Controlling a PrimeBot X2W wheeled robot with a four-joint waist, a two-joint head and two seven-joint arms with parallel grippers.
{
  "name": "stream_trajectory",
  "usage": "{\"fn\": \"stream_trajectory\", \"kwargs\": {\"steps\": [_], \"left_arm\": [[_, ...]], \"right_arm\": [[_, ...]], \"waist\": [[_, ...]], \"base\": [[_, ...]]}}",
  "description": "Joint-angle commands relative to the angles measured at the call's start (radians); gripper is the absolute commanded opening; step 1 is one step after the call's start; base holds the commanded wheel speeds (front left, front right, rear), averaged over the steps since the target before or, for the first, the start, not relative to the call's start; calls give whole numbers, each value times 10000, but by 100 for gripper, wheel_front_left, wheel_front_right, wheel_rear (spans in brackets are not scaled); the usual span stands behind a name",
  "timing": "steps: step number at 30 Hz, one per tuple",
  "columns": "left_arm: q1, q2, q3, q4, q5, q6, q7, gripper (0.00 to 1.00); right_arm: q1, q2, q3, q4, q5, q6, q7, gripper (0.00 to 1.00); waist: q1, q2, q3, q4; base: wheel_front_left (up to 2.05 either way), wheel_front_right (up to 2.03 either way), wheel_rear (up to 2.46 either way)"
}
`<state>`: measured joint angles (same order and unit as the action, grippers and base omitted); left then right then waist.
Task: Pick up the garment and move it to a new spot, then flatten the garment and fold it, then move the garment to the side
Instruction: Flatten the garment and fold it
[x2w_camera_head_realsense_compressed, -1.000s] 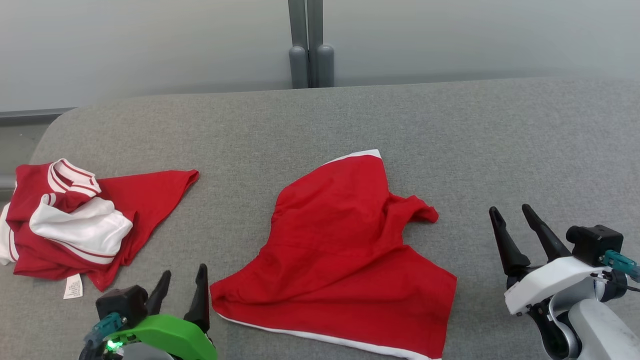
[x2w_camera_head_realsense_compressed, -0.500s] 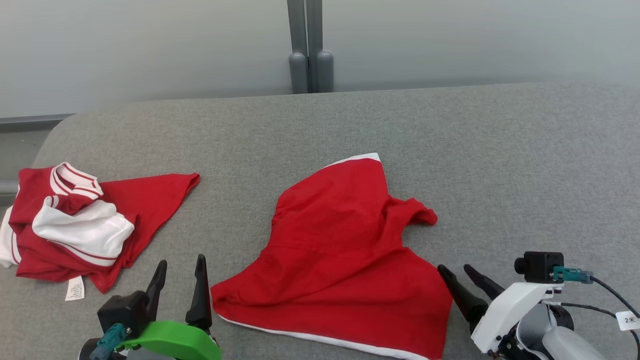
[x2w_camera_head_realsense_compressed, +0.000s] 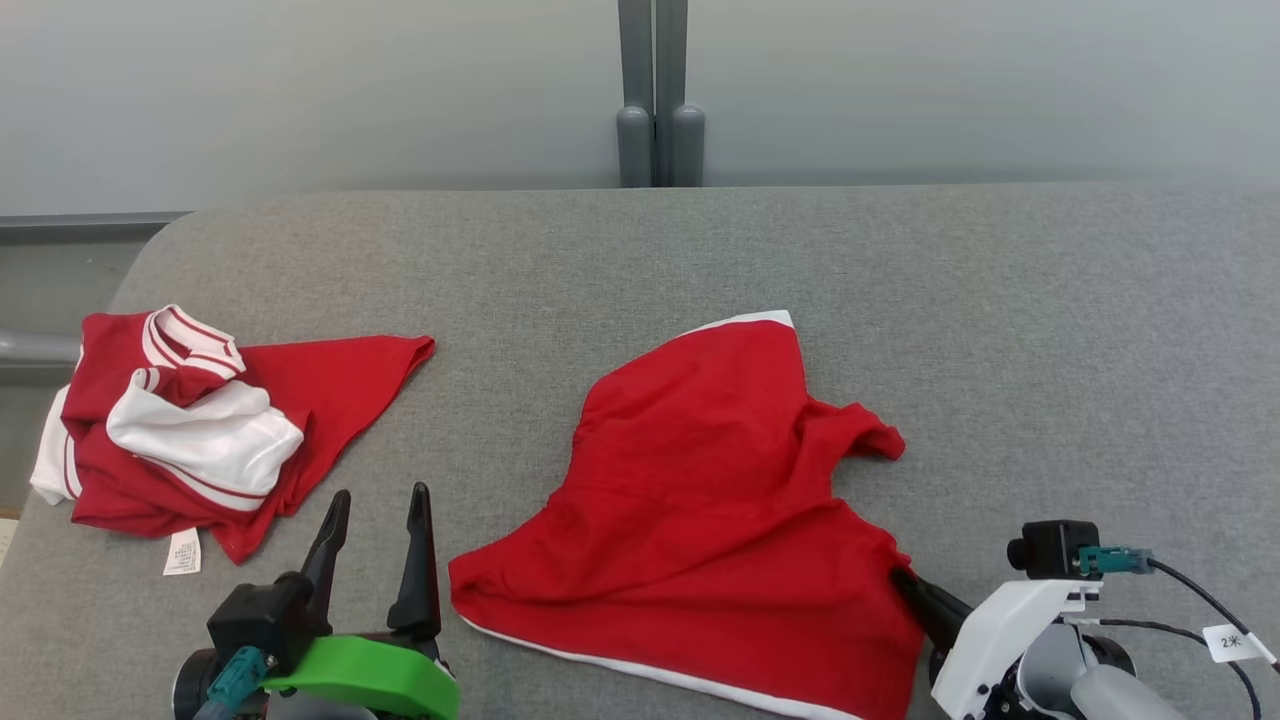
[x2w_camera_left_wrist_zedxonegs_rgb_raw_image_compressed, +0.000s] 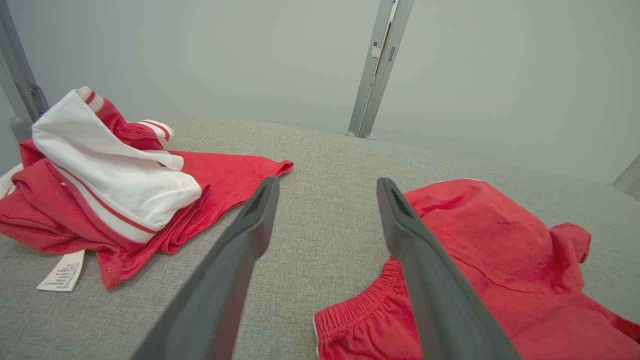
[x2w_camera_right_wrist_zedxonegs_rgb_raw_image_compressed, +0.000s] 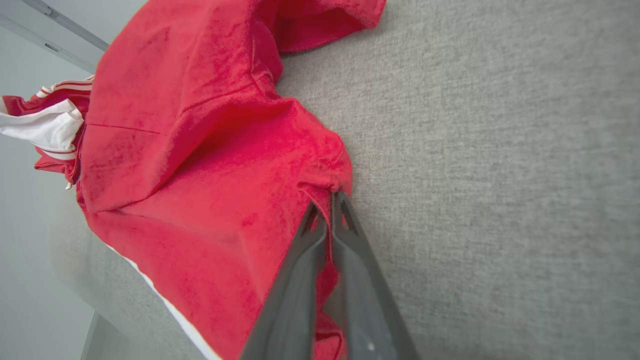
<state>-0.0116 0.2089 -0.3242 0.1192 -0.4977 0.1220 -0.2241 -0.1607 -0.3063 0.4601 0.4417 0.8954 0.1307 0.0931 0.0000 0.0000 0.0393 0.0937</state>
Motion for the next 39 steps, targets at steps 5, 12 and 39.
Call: {"fn": "stream_trajectory", "kwargs": {"steps": [5,12,39], "left_arm": [[-216,-37,-10,39,224,-106,-243,100],[-435,-177,-42,144,447,-268,-364,100],[-270,-737,1210,26,1269,-781,-405,100]], "right_arm": [[-596,-152,-93,-29,-126,2,-497,0],[-1773,-446,-11,617,44,1,-732,0],[-3069,-1372,940,2391,86,1,-3106,100]], "waist": [[0,0,16,192],[0,0,349,548],[0,0,-290,-256]], "base": [[0,0,0],[0,0,0],[0,0,0]]}}
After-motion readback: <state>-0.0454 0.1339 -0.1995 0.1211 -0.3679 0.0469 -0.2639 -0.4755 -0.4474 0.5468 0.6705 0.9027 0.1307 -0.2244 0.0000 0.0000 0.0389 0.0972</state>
